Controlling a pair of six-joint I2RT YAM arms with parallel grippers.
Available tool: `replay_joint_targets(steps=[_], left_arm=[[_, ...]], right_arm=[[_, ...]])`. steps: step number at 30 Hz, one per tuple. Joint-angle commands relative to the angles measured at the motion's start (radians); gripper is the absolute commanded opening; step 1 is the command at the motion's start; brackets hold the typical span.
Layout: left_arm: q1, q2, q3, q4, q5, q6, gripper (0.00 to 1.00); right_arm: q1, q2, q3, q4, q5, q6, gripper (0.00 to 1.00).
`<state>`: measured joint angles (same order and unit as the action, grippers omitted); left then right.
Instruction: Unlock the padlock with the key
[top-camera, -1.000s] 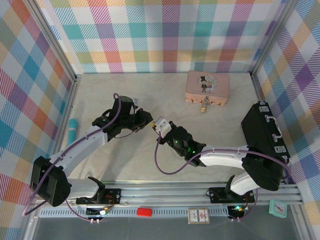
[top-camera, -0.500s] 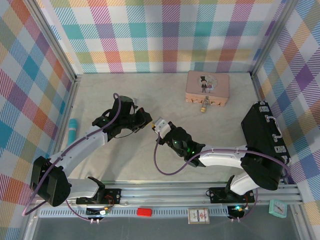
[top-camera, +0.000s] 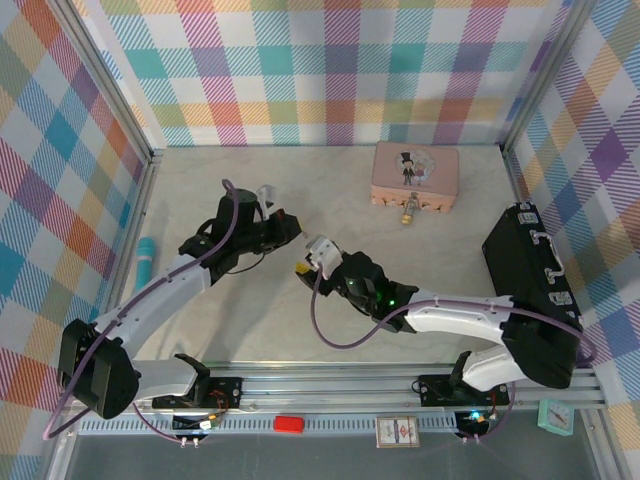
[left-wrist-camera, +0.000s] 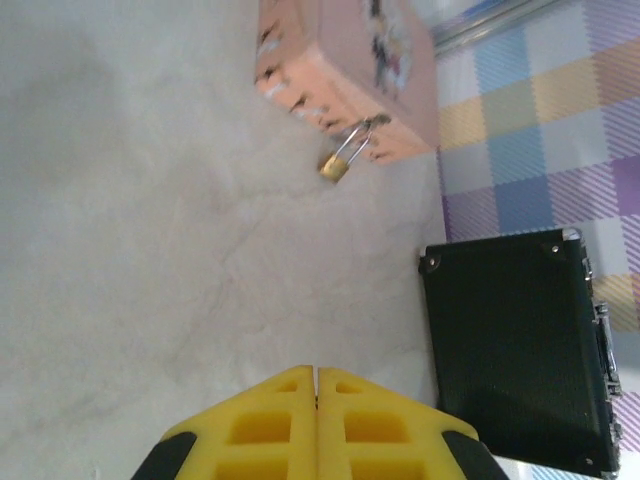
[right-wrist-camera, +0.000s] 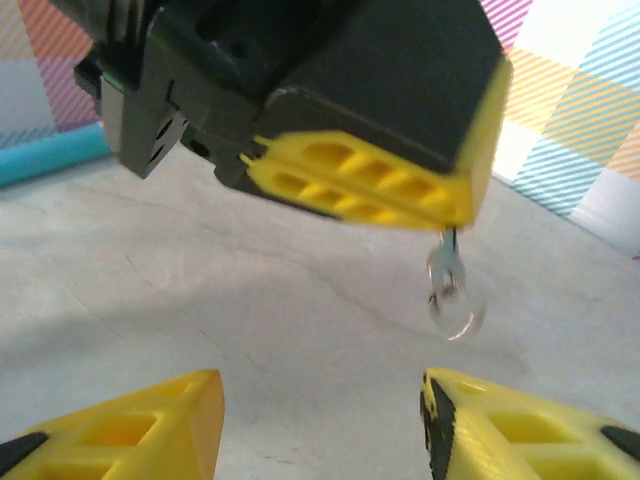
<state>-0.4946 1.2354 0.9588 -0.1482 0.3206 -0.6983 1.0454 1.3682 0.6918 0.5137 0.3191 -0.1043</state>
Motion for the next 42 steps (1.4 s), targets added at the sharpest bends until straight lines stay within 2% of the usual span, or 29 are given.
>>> replay_joint_targets(steps=[1,5,7,10,15,23,28,39,42], left_arm=[[0.010,-0.069,-0.067,0.146,-0.017,0.230,0.00],[0.010,-0.124,-0.175,0.300,0.010,0.365,0.00],[0.010,-0.143,-0.214,0.352,0.035,0.421,0.00],[0.011,-0.155,-0.263,0.423,0.090,0.463,0.00],[0.011,-0.144,-0.327,0.516,0.175,0.514,0.00],[0.011,-0.161,-0.399,0.690,0.275,0.457,0.00],[0.010,-0.163,-0.411,0.762,0.338,0.407,0.00],[0.023,-0.137,-0.409,0.850,0.388,0.301,0.00],[0.029,-0.120,-0.404,0.897,0.420,0.254,0.00]], right_arm=[[-0.048,-0.071,-0.008,-0.097,-0.060,0.262,0.60],[-0.187,-0.107,-0.023,-0.186,-0.241,0.634,0.61],[-0.264,-0.109,-0.070,-0.114,-0.387,0.795,0.61],[-0.307,-0.104,-0.149,0.050,-0.498,0.938,0.63],[-0.309,-0.071,-0.182,0.245,-0.590,0.971,0.67],[-0.309,0.069,-0.220,0.616,-0.691,1.012,0.68],[-0.309,0.146,-0.215,0.768,-0.735,1.037,0.65],[-0.310,0.123,-0.220,0.808,-0.756,1.038,0.63],[-0.313,0.133,-0.218,0.890,-0.768,1.074,0.64]])
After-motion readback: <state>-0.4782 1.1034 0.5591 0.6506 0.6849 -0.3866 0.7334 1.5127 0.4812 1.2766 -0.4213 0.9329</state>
